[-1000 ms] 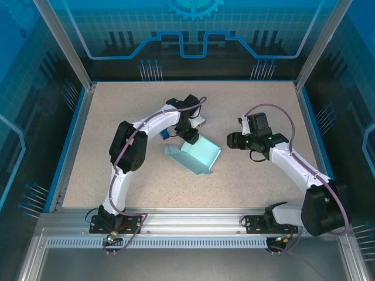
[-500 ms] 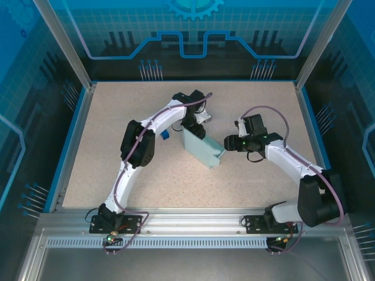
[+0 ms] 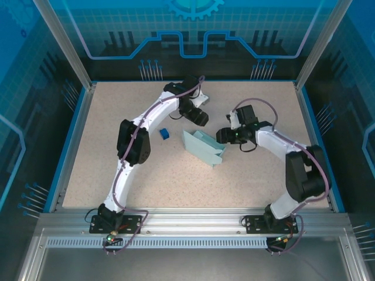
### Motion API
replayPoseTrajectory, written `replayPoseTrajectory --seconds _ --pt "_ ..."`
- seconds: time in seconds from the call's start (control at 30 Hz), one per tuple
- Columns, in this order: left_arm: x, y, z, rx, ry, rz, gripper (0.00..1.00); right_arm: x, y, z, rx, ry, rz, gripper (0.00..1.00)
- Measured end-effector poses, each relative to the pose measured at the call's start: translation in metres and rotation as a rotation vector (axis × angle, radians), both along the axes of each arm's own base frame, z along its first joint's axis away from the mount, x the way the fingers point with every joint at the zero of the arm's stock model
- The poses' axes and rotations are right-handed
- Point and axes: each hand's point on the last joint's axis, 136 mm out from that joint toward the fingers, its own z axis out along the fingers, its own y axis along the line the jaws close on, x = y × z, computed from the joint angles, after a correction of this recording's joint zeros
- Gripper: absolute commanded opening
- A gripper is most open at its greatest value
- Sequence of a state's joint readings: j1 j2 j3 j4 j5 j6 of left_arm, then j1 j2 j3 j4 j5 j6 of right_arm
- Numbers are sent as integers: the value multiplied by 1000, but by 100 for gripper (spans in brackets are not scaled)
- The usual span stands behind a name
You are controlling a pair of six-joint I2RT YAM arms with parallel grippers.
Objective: Fold the paper box
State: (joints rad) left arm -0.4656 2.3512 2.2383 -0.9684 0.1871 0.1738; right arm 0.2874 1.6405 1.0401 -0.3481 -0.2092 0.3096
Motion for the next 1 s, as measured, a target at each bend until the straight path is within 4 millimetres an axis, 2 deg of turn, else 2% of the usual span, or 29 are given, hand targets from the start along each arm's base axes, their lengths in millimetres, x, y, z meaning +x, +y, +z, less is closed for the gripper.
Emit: replayPoseTrajectory --seconds 0.07,0.17,0.3,0.37,0.47,0.57,0.67,0.77,0.87,1.0 --pt "2 18 13 -23 -28 75 75 7 12 -8 24 28 29 62" --pt "-5 56 34 -56 -73 205 75 3 25 -20 44 66 68 62" --pt "-27 118 64 -104 -179 426 73 -11 34 -24 92 101 102 62" --pt "-46 139 68 -133 -223 516 73 -23 35 -27 121 123 109 62" --pt "-83 151 48 -171 -215 595 71 -45 38 -29 172 156 118 62" --pt "-122 160 4 -162 -134 649 69 -68 47 -31 220 182 134 63" --pt "-153 160 -35 -162 -29 676 68 -86 62 -33 272 203 162 63" --pt "-168 140 -49 -196 38 640 66 -99 77 -34 318 223 189 63" --pt "-163 109 -49 -252 57 579 65 -98 79 -33 334 214 184 63" --pt "-145 83 -52 -291 79 544 64 -93 72 -28 350 181 157 63"
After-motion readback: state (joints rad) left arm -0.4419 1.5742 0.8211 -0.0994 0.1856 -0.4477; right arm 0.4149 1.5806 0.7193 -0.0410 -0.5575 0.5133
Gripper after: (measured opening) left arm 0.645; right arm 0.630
